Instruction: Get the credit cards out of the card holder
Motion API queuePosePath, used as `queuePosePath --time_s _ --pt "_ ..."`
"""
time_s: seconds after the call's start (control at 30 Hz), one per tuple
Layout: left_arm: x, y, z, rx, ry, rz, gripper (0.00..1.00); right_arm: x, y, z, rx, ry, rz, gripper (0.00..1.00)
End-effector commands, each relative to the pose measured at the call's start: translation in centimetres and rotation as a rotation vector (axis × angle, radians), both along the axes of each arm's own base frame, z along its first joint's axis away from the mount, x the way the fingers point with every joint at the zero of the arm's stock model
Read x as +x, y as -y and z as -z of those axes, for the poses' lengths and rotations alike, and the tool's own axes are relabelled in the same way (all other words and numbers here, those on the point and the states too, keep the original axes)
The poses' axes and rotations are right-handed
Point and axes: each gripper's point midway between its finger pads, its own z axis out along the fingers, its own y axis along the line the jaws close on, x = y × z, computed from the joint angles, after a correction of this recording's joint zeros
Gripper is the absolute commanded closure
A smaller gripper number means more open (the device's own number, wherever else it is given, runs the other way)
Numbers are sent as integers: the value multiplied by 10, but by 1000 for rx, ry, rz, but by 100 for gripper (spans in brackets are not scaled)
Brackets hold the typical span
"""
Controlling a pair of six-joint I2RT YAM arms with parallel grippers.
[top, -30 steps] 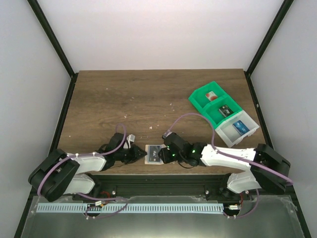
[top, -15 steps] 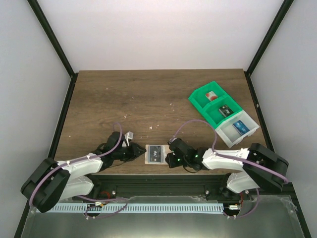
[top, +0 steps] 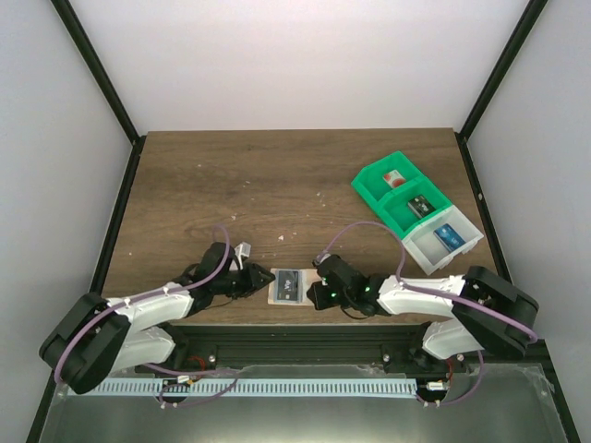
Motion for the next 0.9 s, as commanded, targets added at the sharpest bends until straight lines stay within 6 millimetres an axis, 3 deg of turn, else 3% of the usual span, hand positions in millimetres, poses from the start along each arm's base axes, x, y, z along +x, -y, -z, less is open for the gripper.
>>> queuePosePath --time_s 0.0,0.17,0.43,0.87 --pt "2 7 -3 -17 25 23 66 5 -14 -25 84 27 -30 84" --pt "2 7 -7 -41 45 22 64 16 -27 -46 146 50 -23 84" --pt "-1 4 -8 -41 53 20 64 29 -25 -25 197 -24 14 82" --pt "-4 -2 -3 -25 53 7 69 19 -43 2 216 -104 -68 81"
